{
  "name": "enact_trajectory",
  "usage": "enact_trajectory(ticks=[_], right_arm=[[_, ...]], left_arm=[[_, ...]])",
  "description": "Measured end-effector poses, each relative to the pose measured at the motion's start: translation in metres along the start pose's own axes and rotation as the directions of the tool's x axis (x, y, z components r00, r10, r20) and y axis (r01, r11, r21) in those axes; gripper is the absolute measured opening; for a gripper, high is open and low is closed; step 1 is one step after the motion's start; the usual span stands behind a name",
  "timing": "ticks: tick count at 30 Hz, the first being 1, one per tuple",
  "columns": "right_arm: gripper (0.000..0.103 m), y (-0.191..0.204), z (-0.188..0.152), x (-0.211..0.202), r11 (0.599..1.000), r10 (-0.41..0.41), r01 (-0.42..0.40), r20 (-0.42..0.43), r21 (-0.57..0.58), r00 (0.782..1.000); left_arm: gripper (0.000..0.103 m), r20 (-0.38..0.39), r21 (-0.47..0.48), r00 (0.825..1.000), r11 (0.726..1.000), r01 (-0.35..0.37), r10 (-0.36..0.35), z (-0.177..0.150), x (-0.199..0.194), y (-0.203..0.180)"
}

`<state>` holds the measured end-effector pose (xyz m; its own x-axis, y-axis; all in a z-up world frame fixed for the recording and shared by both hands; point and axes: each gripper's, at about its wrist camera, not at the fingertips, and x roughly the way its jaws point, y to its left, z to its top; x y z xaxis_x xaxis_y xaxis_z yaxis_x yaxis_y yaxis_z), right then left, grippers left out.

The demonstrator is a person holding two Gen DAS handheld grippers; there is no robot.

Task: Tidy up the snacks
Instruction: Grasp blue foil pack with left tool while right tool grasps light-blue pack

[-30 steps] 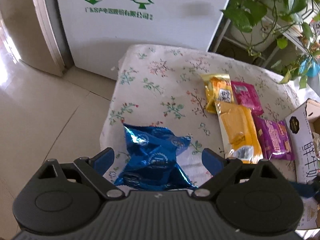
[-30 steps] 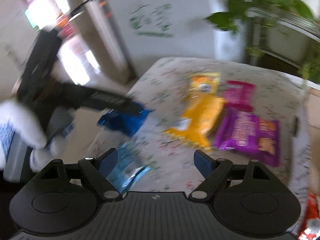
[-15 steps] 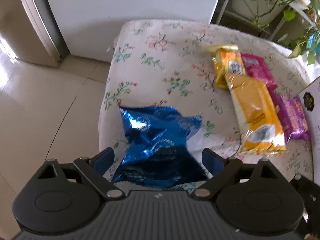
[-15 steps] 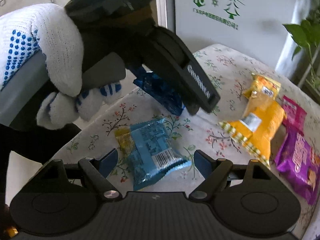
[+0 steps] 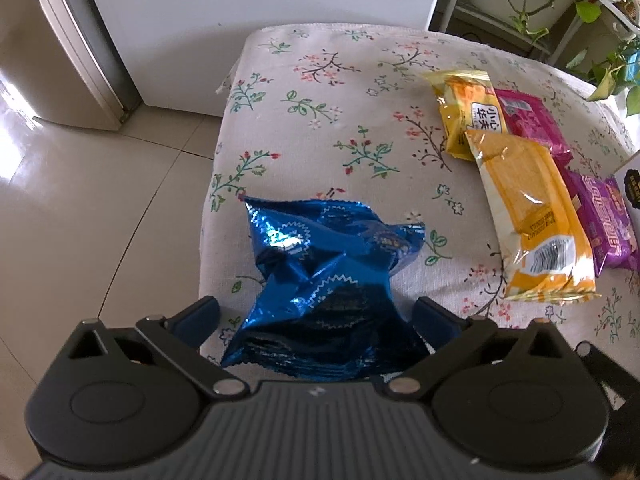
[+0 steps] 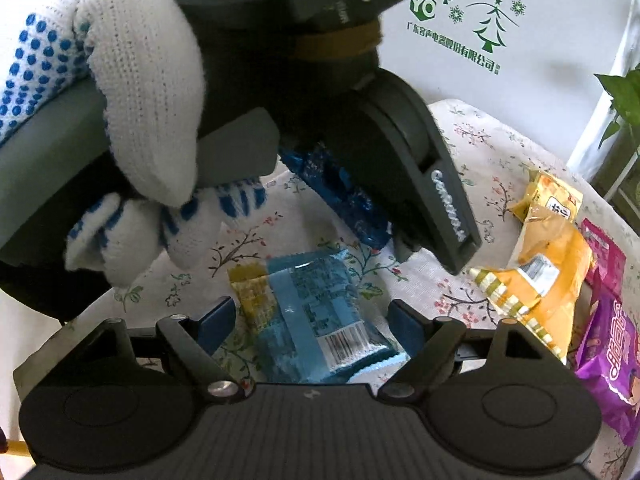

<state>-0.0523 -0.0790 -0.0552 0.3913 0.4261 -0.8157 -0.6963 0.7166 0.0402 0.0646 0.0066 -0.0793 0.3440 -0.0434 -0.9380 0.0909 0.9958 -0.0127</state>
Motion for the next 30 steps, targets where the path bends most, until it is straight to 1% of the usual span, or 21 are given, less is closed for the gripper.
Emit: enact_trajectory(ticks=[4,5,7,9,13,16,19,21,22,24,28,30], right_arm=[[0.087,0.008,0.001,0.001,1.000,-0.006,0.006,-0.006,-0.013,1.000],[0.086,0.007,0.000,0.000,1.000,-0.008,0.008,-0.005,-0.008,1.000],[0.080,0.008,0.000,-0.002,1.000,-0.011,0.011,-0.002,0.002,1.000],[0.070,0.005,-0.001,-0.004,1.000,-0.017,0.017,0.000,0.011,1.000],[0.064,0.003,-0.004,-0.007,0.999,-0.027,0.027,-0.001,0.025,1.000],[0.060,0.000,-0.003,-0.008,0.999,-0.031,0.031,-0.008,0.031,0.999],[0.058,-0.004,-0.001,-0.009,0.998,-0.042,0.043,-0.019,0.047,0.999],[0.057,-0.005,0.000,-0.016,0.997,-0.050,0.052,-0.024,0.062,0.998],[0.057,-0.007,0.000,-0.017,0.996,-0.055,0.057,-0.027,0.072,0.998],[0.057,-0.012,0.001,-0.019,0.994,-0.060,0.063,-0.033,0.094,0.998],[0.057,-0.024,0.001,-0.025,0.985,-0.061,0.066,-0.042,0.159,0.997],[0.057,-0.030,0.001,-0.026,0.980,-0.059,0.067,-0.046,0.186,0.997]], left_arm=[[0.103,0.002,-0.015,1.000,1.000,0.006,-0.006,-0.001,0.001,0.001],[0.103,0.004,-0.016,1.000,1.000,0.007,-0.007,-0.002,0.001,0.001],[0.103,0.008,-0.014,1.000,1.000,0.005,-0.005,-0.002,0.000,0.001],[0.103,0.020,-0.009,1.000,1.000,-0.004,0.005,-0.004,-0.001,-0.001],[0.102,0.052,0.034,0.998,0.999,-0.040,0.038,-0.006,-0.006,-0.009],[0.099,0.074,0.063,0.996,0.996,-0.055,0.050,-0.006,-0.008,-0.014],[0.091,0.087,0.077,0.996,0.996,-0.036,0.030,-0.007,-0.010,-0.018],[0.084,0.096,0.084,0.995,0.996,-0.018,0.010,-0.008,-0.012,-0.020],[0.082,0.098,0.087,0.995,0.996,-0.014,0.005,-0.009,-0.012,-0.021],[0.070,0.104,0.092,0.994,0.996,0.013,-0.023,-0.009,-0.014,-0.023],[0.063,0.118,0.101,0.992,0.995,0.024,-0.036,-0.010,-0.016,-0.027],[0.058,0.125,0.103,0.991,0.994,0.027,-0.040,-0.010,-0.017,-0.029]])
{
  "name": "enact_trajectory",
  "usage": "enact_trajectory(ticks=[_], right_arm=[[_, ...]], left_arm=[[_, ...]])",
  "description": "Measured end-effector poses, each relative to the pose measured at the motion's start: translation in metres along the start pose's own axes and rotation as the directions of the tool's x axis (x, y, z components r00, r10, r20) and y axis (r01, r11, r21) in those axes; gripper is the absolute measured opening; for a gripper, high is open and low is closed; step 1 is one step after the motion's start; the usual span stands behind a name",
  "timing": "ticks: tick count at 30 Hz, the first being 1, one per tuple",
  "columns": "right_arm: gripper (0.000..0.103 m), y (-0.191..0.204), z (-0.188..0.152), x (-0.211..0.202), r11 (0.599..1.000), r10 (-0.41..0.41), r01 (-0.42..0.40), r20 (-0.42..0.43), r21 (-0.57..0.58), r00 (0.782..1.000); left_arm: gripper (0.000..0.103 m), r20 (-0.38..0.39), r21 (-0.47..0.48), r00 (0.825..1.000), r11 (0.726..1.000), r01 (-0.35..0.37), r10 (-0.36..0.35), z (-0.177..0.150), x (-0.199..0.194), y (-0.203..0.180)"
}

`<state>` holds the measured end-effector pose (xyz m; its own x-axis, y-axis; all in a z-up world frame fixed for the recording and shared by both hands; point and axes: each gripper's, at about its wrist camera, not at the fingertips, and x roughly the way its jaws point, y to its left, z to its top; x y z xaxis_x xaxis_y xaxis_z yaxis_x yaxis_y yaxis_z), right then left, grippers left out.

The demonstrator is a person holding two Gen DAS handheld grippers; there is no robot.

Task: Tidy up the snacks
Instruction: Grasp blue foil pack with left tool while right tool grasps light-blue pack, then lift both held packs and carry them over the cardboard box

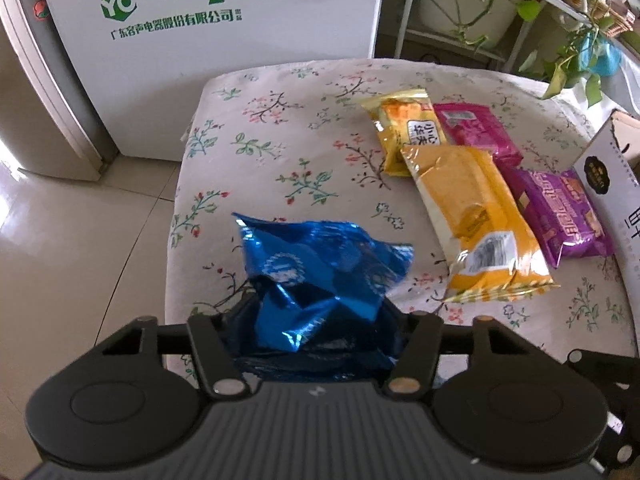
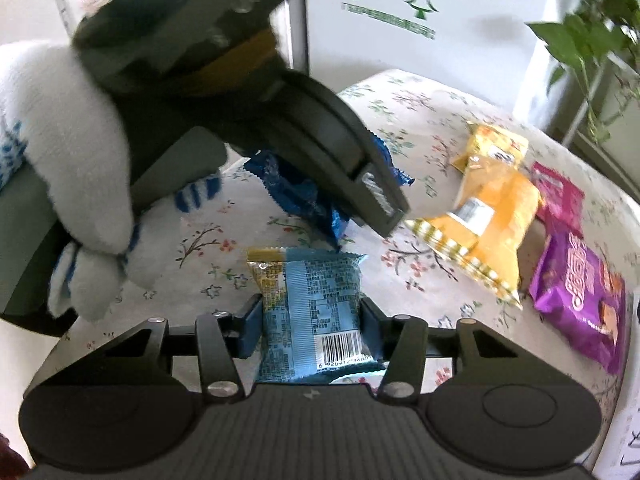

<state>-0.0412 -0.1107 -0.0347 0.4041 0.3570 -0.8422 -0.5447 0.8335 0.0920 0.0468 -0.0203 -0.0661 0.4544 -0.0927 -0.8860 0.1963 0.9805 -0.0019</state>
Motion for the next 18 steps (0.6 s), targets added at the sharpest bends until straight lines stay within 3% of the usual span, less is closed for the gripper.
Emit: enact_trajectory(ticks=[13,18], right_arm=[[0.057,-0.008,0.006,-0.024,0.988,-0.039,0.043,-0.029,0.148,0.999],[0.057,-0.016,0.005,-0.042,0.977,-0.016,0.023,-0.033,0.211,0.999]], left_arm=[[0.055,-0.001,-0.027,0.999,0.999,0.037,-0.037,0.000,-0.003,-0.002],[0.055,-0.004,-0.047,0.998,0.997,0.056,-0.056,0.000,-0.006,-0.001]])
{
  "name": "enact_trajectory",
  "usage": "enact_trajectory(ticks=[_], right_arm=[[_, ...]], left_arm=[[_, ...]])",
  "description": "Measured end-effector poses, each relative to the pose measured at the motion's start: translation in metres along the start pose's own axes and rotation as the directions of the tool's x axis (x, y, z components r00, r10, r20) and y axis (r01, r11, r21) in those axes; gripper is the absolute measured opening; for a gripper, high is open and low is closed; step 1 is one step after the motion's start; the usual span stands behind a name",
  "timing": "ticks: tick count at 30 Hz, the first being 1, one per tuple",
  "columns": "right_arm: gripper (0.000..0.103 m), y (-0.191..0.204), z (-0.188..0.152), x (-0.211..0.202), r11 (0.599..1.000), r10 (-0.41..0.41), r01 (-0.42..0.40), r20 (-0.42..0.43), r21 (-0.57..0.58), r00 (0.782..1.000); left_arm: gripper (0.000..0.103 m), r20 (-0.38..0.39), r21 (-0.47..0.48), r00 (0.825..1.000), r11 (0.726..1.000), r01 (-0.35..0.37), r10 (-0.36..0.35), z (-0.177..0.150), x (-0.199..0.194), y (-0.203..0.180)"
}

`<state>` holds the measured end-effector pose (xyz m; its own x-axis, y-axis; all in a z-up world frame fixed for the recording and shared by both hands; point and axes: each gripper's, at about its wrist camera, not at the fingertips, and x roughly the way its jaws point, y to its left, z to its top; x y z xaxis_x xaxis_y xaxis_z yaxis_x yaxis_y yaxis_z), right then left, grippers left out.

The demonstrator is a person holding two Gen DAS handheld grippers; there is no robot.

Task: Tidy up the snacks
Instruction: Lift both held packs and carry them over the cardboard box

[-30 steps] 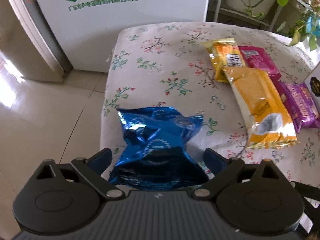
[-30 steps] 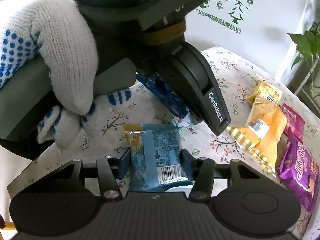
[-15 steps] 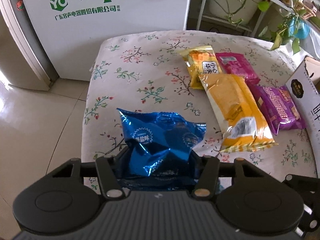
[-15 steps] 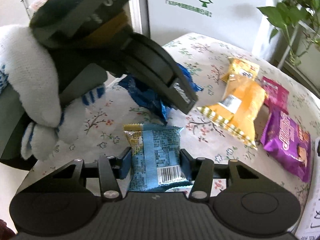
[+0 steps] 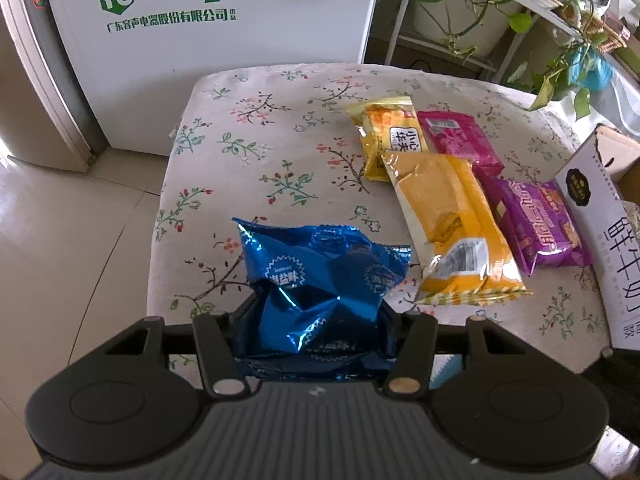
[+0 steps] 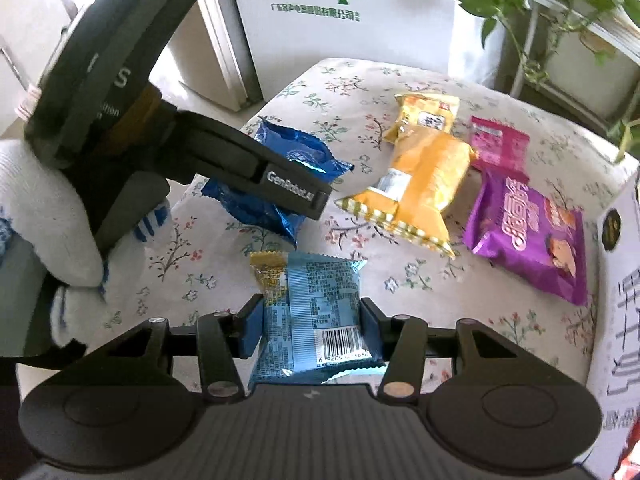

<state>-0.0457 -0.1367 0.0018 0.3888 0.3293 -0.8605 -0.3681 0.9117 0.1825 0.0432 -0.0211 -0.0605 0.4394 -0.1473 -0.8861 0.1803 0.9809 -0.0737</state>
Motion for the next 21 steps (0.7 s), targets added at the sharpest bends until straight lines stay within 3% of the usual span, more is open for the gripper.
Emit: enact_trajectory(ticks=[6,11,21], right_arm=[[0.057,-0.018,-0.010,-0.014,0.999,0.012,-0.012,0.007,0.037,1.000],[0.057,-0.032,-0.007,-0.021,0.992,0.015,-0.023,0.065,0.123,0.998],[0.057,-0.047,0.004,-0.038,0.984,-0.071,0.040,0.175,0.175,0.982]], left_arm=[[0.055,0.014,-0.034,1.000,0.999,0.007,-0.007,-0.002,-0.008,0.002],[0.055,0.036,-0.080,0.999,0.997,0.011,-0.008,-0.003,-0.018,0.007],[0.055,0.139,-0.085,0.990,0.996,-0.016,0.027,0.005,-0.039,0.003]])
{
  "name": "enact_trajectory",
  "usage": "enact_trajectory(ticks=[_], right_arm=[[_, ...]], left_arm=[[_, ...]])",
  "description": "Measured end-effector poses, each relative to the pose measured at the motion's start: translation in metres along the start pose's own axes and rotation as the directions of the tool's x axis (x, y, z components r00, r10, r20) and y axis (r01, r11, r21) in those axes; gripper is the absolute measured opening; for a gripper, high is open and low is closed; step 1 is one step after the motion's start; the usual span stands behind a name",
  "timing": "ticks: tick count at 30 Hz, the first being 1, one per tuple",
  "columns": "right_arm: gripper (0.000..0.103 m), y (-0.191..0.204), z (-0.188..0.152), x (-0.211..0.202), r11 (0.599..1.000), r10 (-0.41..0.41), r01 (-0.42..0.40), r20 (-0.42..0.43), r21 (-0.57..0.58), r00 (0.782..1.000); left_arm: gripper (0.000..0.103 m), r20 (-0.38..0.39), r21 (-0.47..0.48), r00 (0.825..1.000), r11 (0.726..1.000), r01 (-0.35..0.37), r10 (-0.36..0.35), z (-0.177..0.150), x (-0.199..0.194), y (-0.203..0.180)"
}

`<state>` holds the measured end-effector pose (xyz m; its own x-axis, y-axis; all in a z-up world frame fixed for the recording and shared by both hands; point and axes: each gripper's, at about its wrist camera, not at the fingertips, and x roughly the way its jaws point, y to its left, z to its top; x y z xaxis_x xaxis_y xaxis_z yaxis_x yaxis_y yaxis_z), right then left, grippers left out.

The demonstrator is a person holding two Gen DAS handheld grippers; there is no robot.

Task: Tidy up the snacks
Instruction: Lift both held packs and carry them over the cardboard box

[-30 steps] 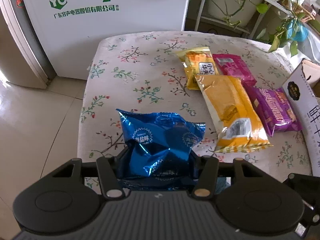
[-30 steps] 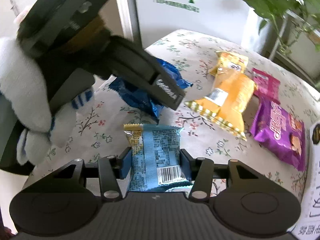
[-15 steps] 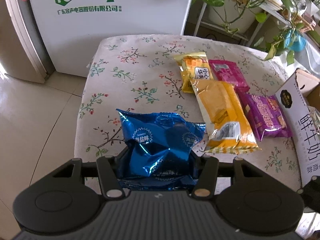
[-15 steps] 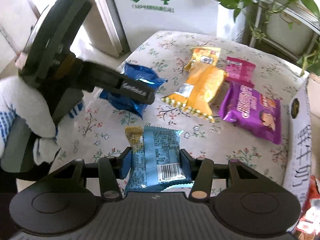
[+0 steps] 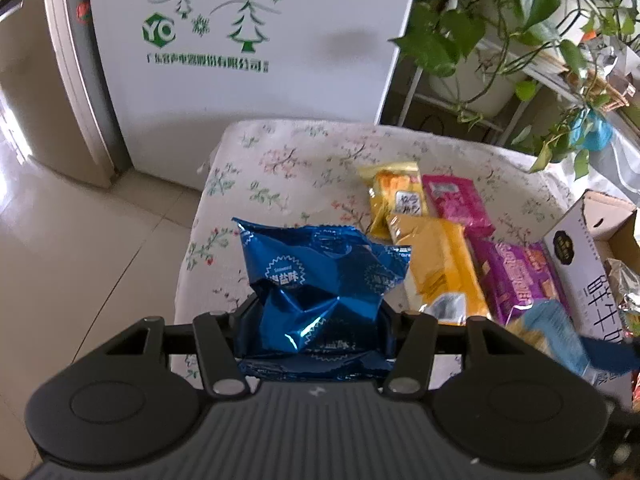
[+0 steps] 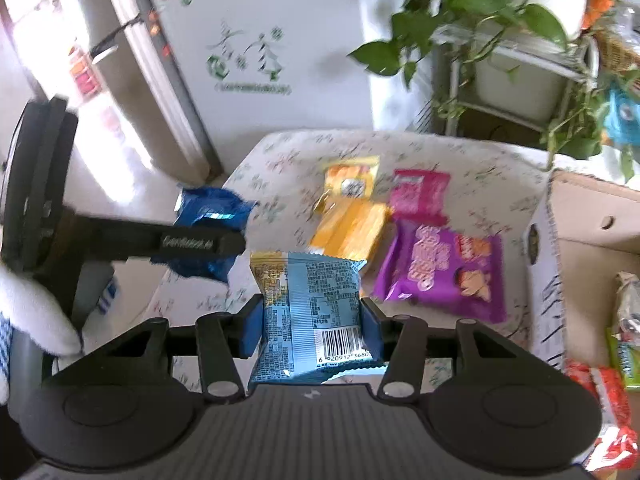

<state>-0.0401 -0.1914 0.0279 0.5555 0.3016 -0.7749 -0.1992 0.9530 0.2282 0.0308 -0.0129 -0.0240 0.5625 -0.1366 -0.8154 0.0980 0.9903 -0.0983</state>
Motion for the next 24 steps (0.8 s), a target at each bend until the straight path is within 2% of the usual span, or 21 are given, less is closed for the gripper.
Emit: enact_trajectory(ticks=[6,13,24], right_arm=[[0.057,-0.028,0.007,-0.008,0.993,-0.089,0.084,0.053,0.083,0.995],[0.057,-0.066,0.012,-0.030,0.968,-0.182,0.156,0.120,0.198,0.976],[0.057,-0.109,0.012,-0.056,0.911,-0.268,0.195,0.163,0.363,0.950]], left_arm=[[0.055,0.032,0.026,1.000,1.000,-0.001,0.001,0.002,-0.005,-0.016],[0.055,0.071,0.066,0.997,0.998,0.013,-0.017,0.005,-0.010,-0.041],[0.055,0.097,0.147,0.989,0.984,0.097,-0.112,-0.003,-0.022,-0.082]])
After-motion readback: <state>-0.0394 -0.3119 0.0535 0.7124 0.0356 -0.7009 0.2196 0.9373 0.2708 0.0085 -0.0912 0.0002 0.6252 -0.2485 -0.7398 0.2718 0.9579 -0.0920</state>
